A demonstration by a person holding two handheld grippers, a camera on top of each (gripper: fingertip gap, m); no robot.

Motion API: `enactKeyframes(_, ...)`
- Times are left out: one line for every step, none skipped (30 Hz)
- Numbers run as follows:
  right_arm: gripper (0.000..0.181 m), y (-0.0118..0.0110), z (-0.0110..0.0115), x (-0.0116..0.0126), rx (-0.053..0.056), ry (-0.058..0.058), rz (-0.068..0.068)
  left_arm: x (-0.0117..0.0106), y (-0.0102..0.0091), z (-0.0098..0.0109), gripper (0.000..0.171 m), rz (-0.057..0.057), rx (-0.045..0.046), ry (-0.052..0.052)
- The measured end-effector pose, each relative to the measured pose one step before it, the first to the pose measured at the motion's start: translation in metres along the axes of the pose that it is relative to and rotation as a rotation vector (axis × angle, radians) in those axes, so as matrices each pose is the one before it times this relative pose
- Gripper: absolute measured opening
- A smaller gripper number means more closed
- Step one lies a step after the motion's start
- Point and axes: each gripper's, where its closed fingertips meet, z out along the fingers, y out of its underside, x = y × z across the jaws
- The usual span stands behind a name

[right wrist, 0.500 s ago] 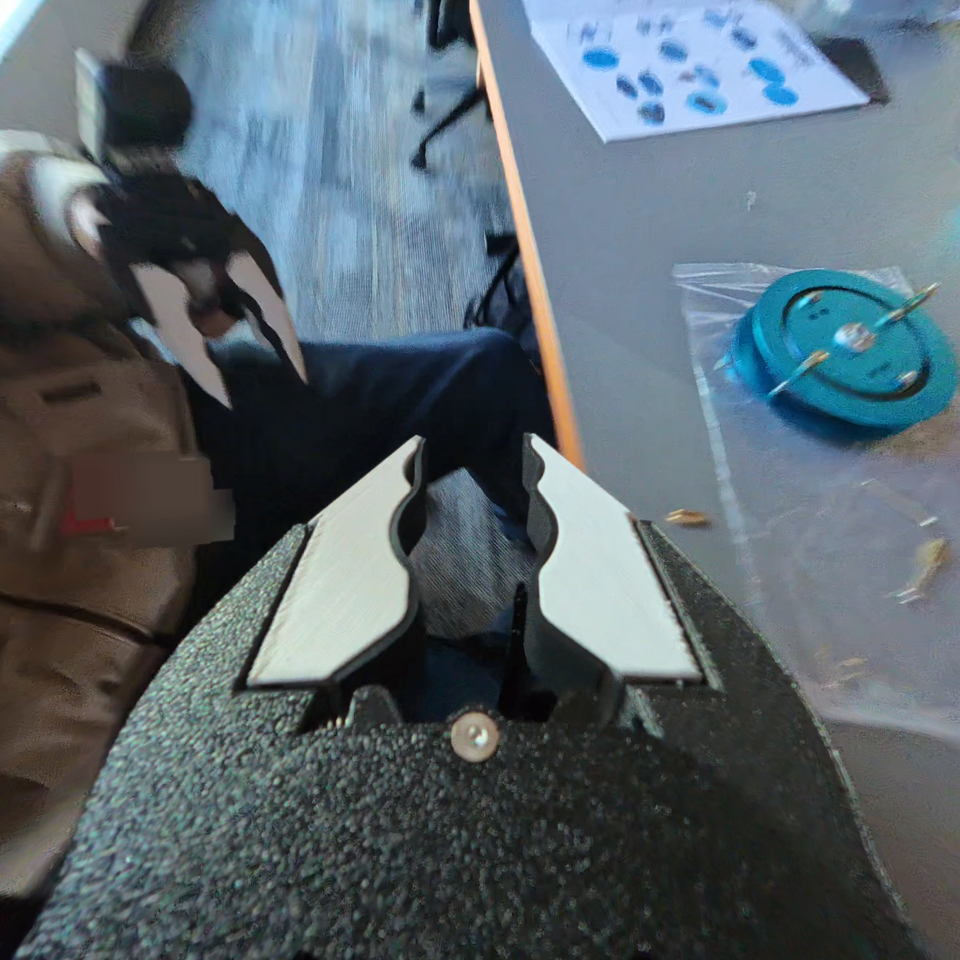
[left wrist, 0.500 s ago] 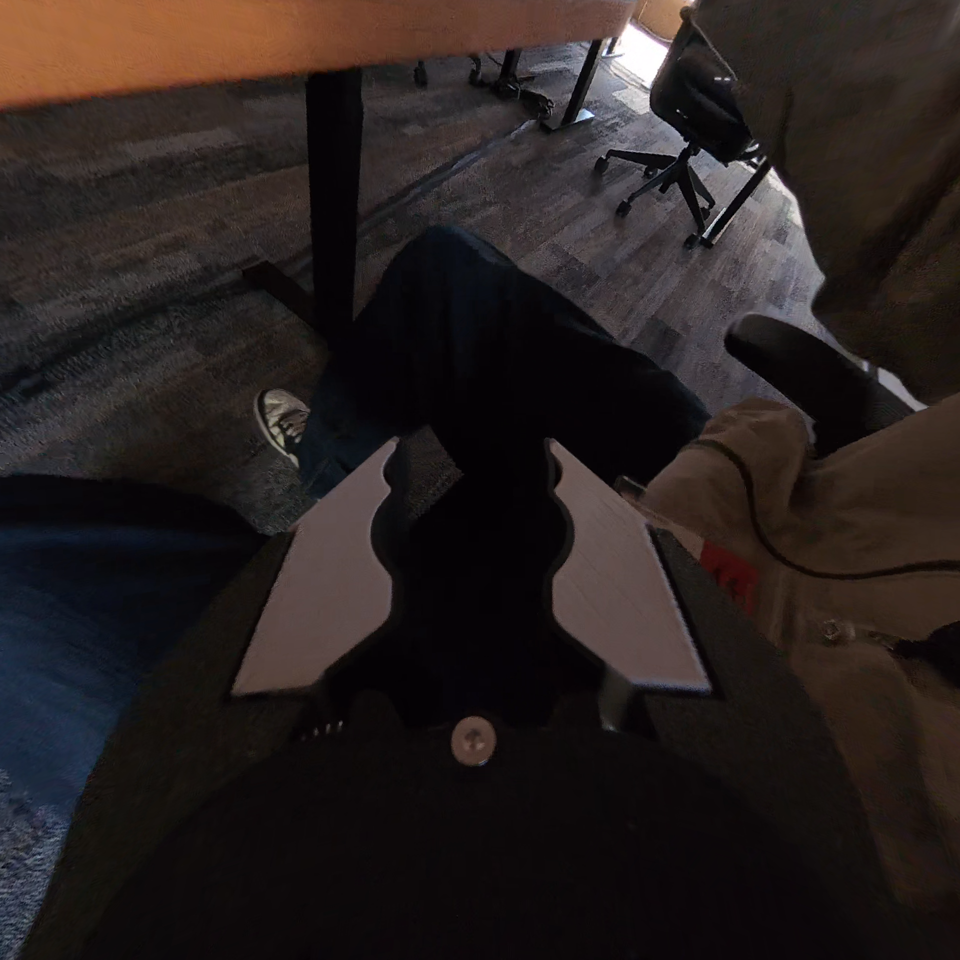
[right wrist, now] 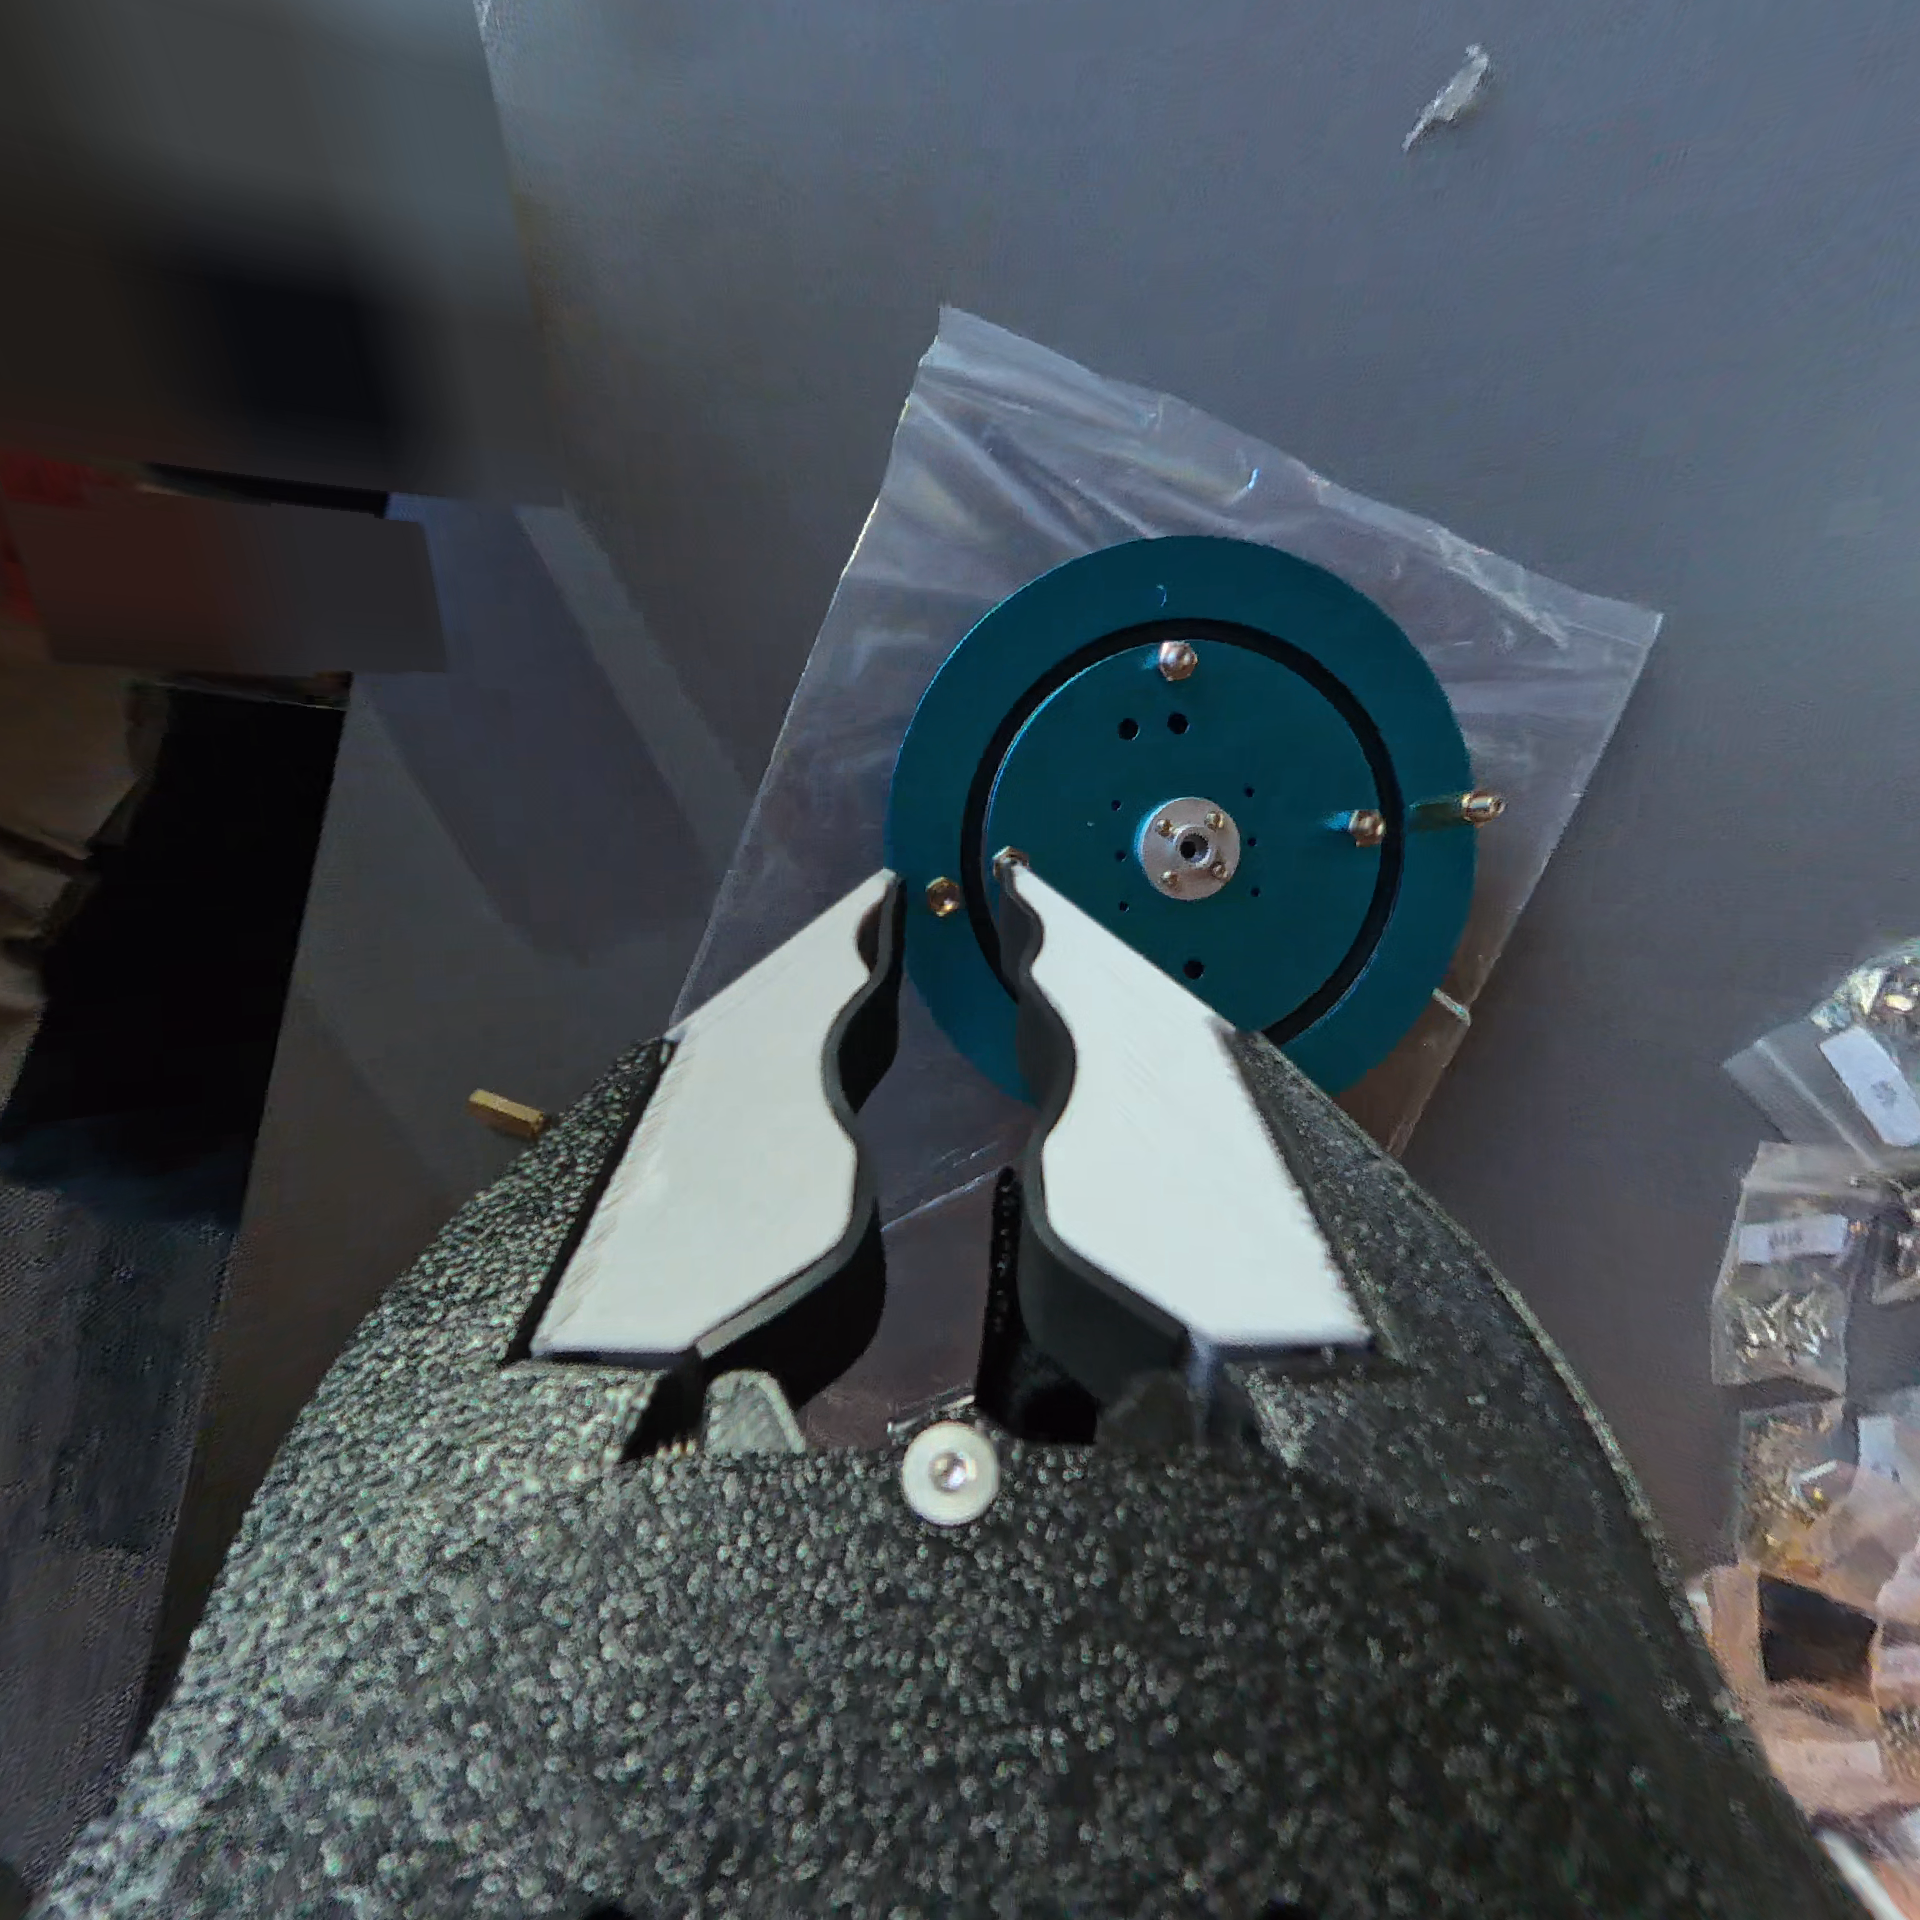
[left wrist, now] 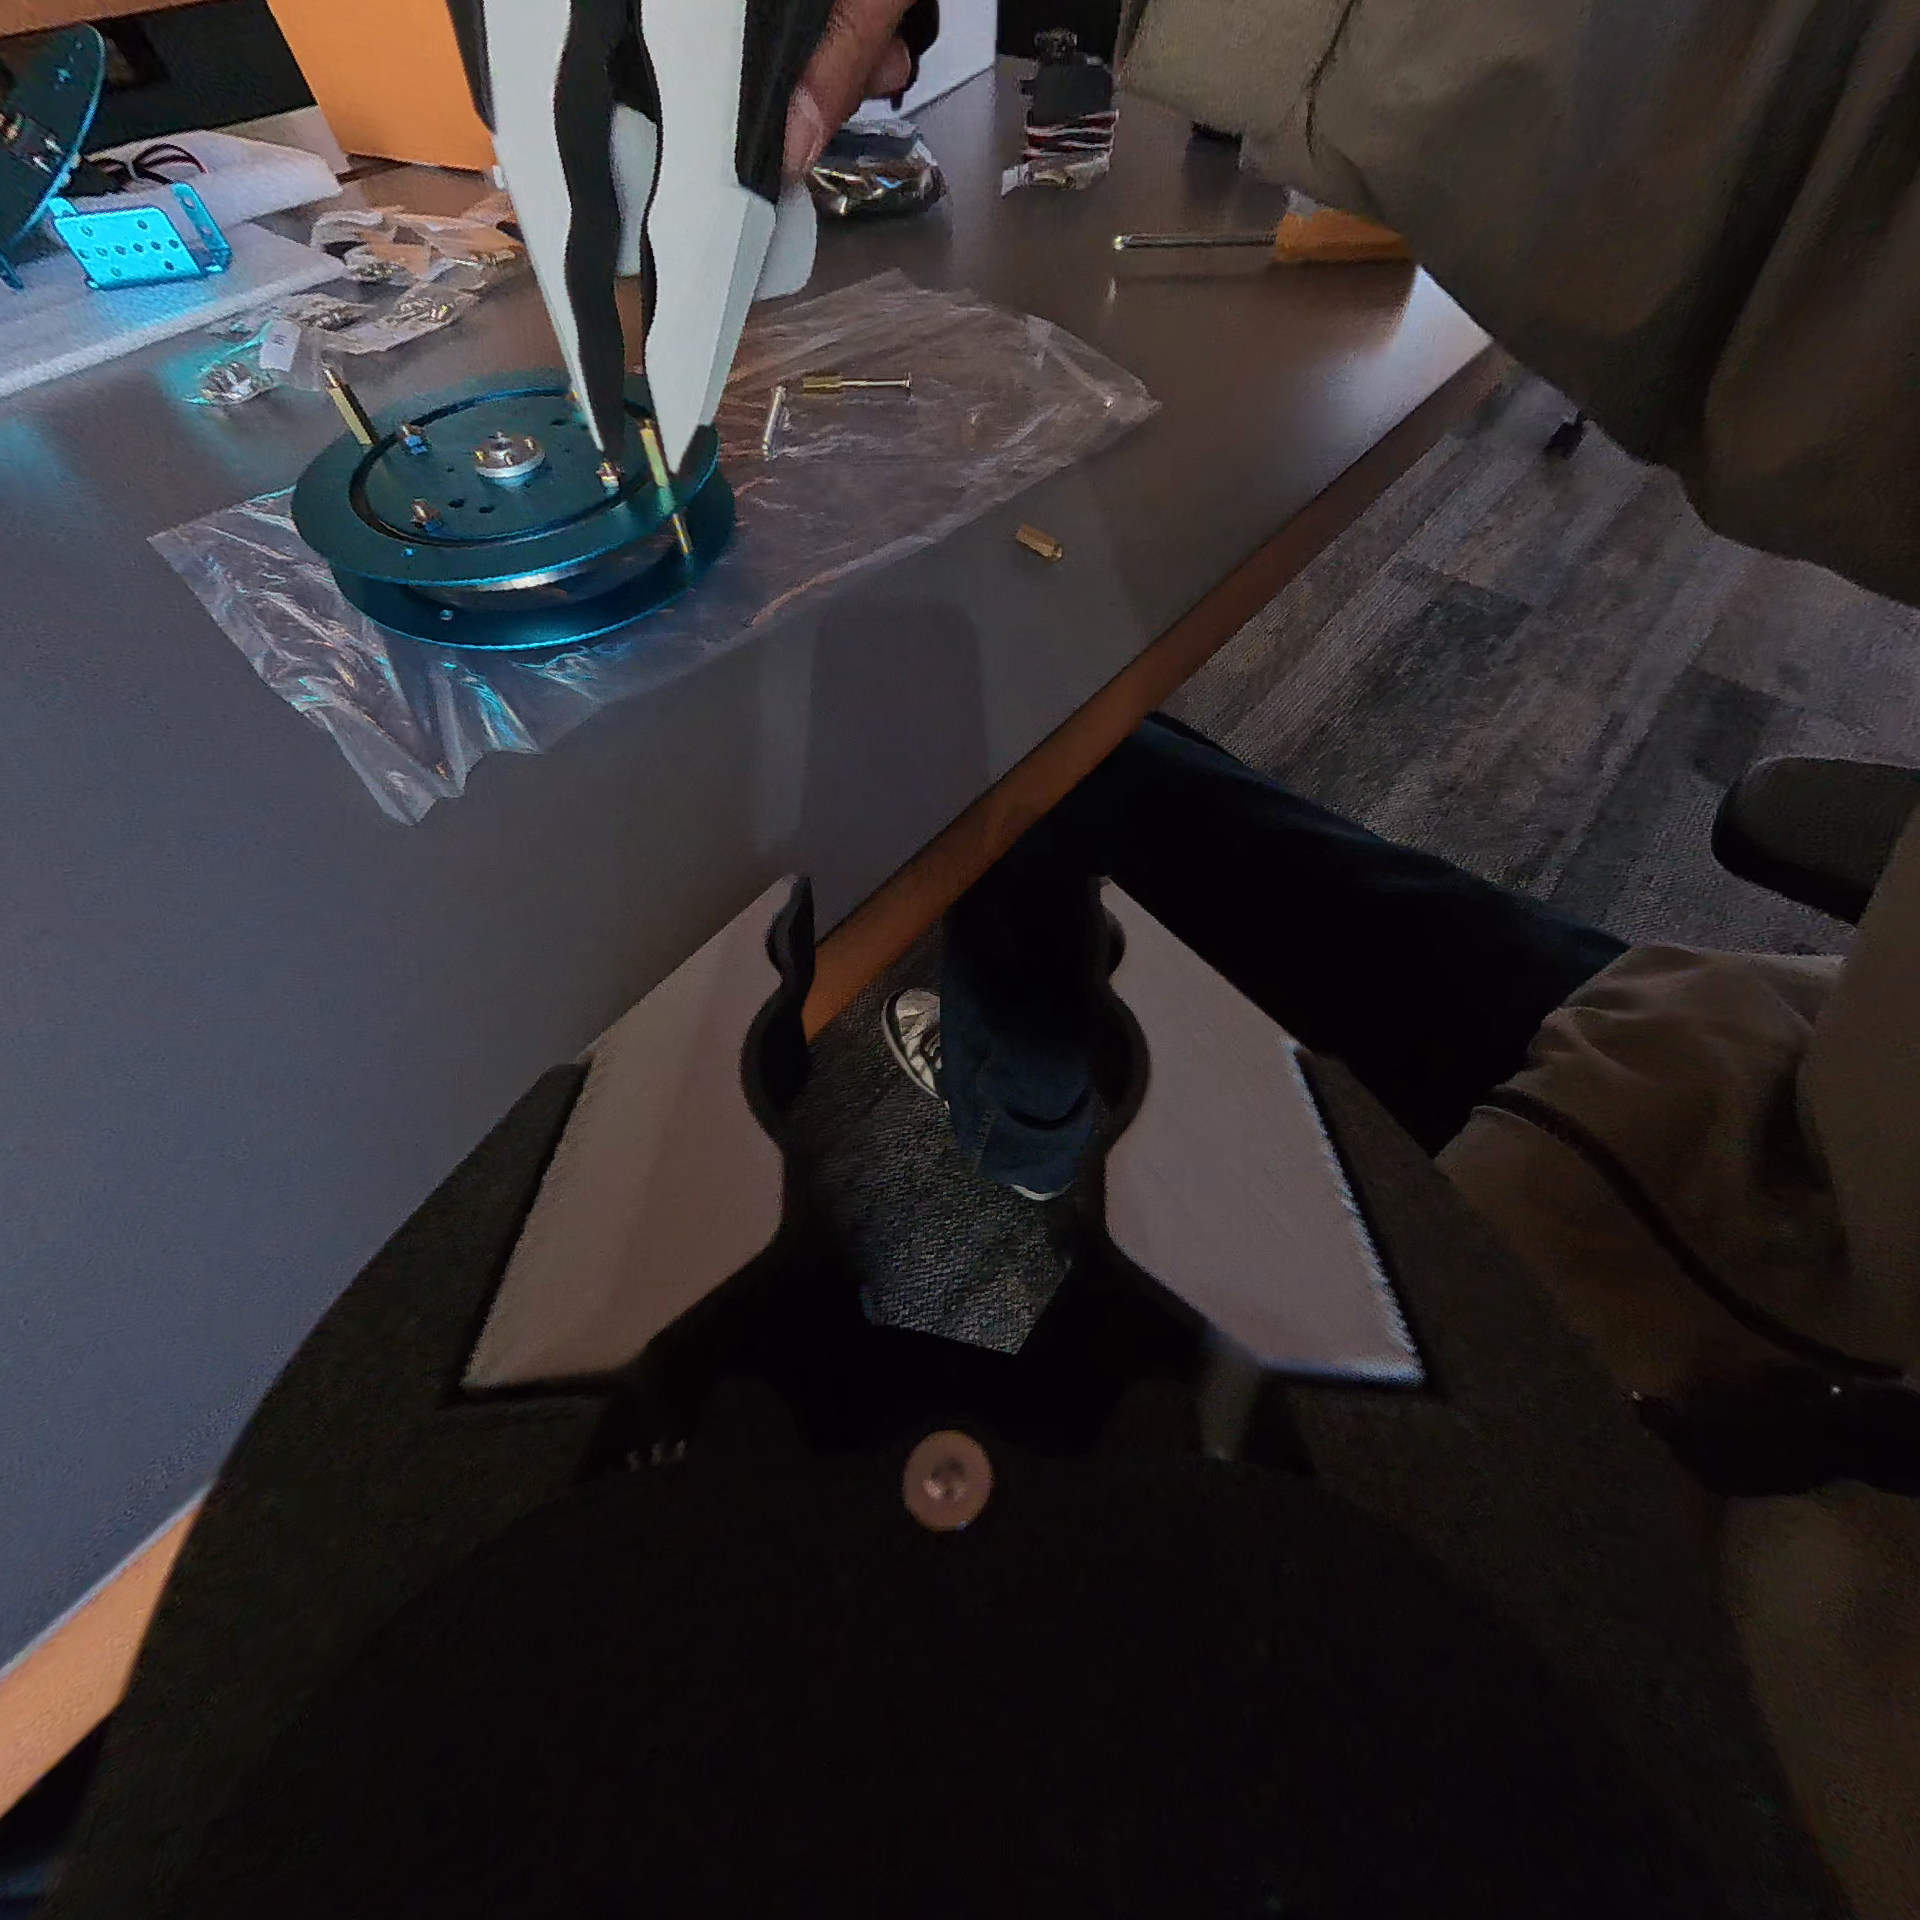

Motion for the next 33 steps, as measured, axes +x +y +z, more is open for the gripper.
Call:
enactKeyframes(0.015,-0.00354,-0.00089,-0.00048,0.0143,-0.0253,-0.0046,-0.00377,-0.00035,0.00277,0.050,0.0075,-0.00694,-0.0044)
enactKeyframes(0.007,-0.00072,-0.00055,-0.00129,-0.0049,-0.0310,0.0053,-0.00380,-0.00102,0.00214,0.050,0.0021,0.00115,-0.0027)
enactKeyframes(0.006,0.00273,0.00060,-0.00029,-0.0301,-0.0220,0.0066,-0.00334,-0.00079,0.00165,0.050,-0.0071,0.00248,0.0026)
enactKeyframes(0.006,0.00166,0.00126,0.00005,-0.0258,-0.0123,-0.0022,-0.00308,-0.00045,0.00140,0.050,-0.0135,0.00114,0.0075)
enactKeyframes(0.006,-0.00174,0.00111,-0.00032,-0.0023,-0.0057,-0.0127,-0.00353,-0.00039,0.00121,0.050,-0.0163,0.00254,0.0069)
enactKeyframes(0.006,0.00054,0.00075,-0.00039,-0.0132,-0.0048,-0.0084,-0.00399,-0.00006,0.00093,0.050,-0.0149,0.00177,0.0042)
enactKeyframes(0.006,0.00508,-0.00104,-0.00037,-0.0437,-0.0040,-0.0038,-0.00455,-0.00006,0.00048,0.050,-0.0107,0.00109,-0.0016)
enactKeyframes(0.007,0.00489,-0.00214,0.00023,-0.0371,0.0068,-0.0117,-0.00504,-0.00002,0.00012,0.050,-0.0079,0.00311,-0.0099)
enactKeyframes(0.009,0.00129,-0.00205,-0.00112,-0.0069,0.0000,-0.0104,-0.00443,0.00002,-0.00007,0.050,-0.0086,0.00465,-0.0111)
enactKeyframes(0.011,-0.00059,-0.00093,-0.00220,0.0060,-0.0128,-0.0007,-0.00283,-0.00019,-0.00010,0.050,-0.0117,0.00590,-0.0063)
enactKeyframes(0.013,0.00003,0.00049,-0.00114,0.0008,-0.0121,0.0083,-0.00111,-0.00063,-0.00014,0.050,-0.0114,0.00807,0.0011)
enactKeyframes(0.013,0.00068,0.00144,0.00093,-0.0078,0.0008,0.0060,0.00039,-0.00067,0.00002,0.050,-0.0084,0.00718,0.0063)
enactKeyframes(0.008,0.00021,0.00181,0.00202,-0.0039,0.0140,0.0026,0.00081,-0.00072,0.00011,0.050,-0.0021,0.00499,0.0053)
enactKeyframes(0.006,-0.00115,0.00086,0.00059,0.0060,0.0092,-0.0060,0.00041,-0.00065,0.00017,0.050,0.0049,0.00384,0.0003)
enactKeyframes(0.005,-0.00246,0.00044,-0.00145,0.0146,-0.0021,-0.0062,-0.00041,-0.00020,0.00057,0.050,0.0095,-0.00064,-0.0050)
enactKeyframes(0.005,-0.00081,0.00069,-0.00076,0.0046,-0.0045,0.0063,-0.00107,-0.00032,0.00088,0.050,0.0140,-0.00284,-0.0072)
enactKeyframes(0.005,-0.00058,0.00006,0.00058,-0.0027,-0.0051,0.0240,-0.00002,-0.00115,0.00089,0.050,0.0207,-0.00303,0.0000)
enactKeyframes(0.005,-0.00075,0.00007,0.00106,-0.0042,-0.0019,0.0174,-0.00105,-0.00373,0.00116,0.050,0.0232,0.00311,-0.0060)
enactKeyframes(0.005,-0.00370,-0.00026,0.00019,0.0158,-0.0032,0.0084,-0.00386,-0.00547,0.00184,0.050,0.0244,0.00578,-0.0244)
enactKeyframes(0.005,-0.00817,-0.00192,-0.00032,0.0428,-0.0111,0.0140,-0.00672,-0.00506,0.00246,0.050,0.0326,-0.00113,-0.0388)
enactKeyframes(0.005,-0.00879,-0.00237,0.00019,0.0442,-0.0182,0.0320,-0.00921,-0.00440,0.00394,0.050,0.0328,-0.00486,-0.0488)
enactKeyframes(0.005,-0.00605,-0.00152,0.00061,0.0268,-0.0212,0.0383,-0.00895,-0.00306,0.00543,0.051,0.0230,-0.00925,-0.0417)
enactKeyframes(0.005,-0.00472,-0.00098,0.00066,0.0215,-0.0221,0.0377,-0.00725,-0.00229,0.00655,0.050,0.0015,-0.01918,-0.0266)
enactKeyframes(0.005,-0.00656,-0.00121,0.00133,0.0351,-0.0180,0.0392,-0.00324,-0.00205,0.00681,0.050,-0.0127,-0.02323,-0.0002)
enactKeyframes(0.005,-0.00919,-0.00149,0.00210,0.0516,-0.0170,0.0585,-0.00087,-0.00432,0.00648,0.049,-0.0211,-0.00325,0.0142)
enactKeyframes(0.005,-0.00951,-0.00134,0.00127,0.0541,-0.0247,0.0701,-0.00055,-0.00613,0.00514,0.049,-0.0270,0.01187,0.0162)
enactKeyframes(0.005,-0.00931,-0.00109,-0.00056,0.0546,-0.0332,0.0637,-0.00186,-0.00661,0.00407,0.049,-0.0256,0.02107,0.0077)
enactKeyframes(0.005,-0.00723,-0.00057,-0.00244,0.0440,-0.0399,0.0499,-0.00619,-0.00595,0.00261,0.049,-0.0261,0.02032,-0.0169)
enactKeyframes(0.005,-0.00508,-0.00043,-0.00291,0.0336,-0.0350,0.0390,-0.00815,-0.00541,0.00124,0.049,-0.0182,0.02268,-0.0276)
enactKeyframes(0.005,-0.00444,-0.00074,-0.00213,0.0329,-0.0269,0.0386,-0.00694,-0.00386,0.00109,0.048,-0.0058,0.01753,-0.0170)
enactKeyframes(0.005,-0.00360,-0.00144,-0.00147,0.0306,-0.0226,0.0355,-0.00567,-0.00227,0.00083,0.043,-0.0054,0.00477,-0.0068)
enactKeyframes(0.005,-0.00278,-0.00231,0.00070,0.0308,-0.0135,0.0320,-0.00203,-0.00318,0.00016,0.042,-0.0042,0.00162,0.0195)
enactKeyframes(0.005,-0.00133,-0.00286,0.00038,0.0242,-0.0231,0.0275,-0.00147,-0.00439,-0.00022,0.040,0.0076,0.00889,0.0234)
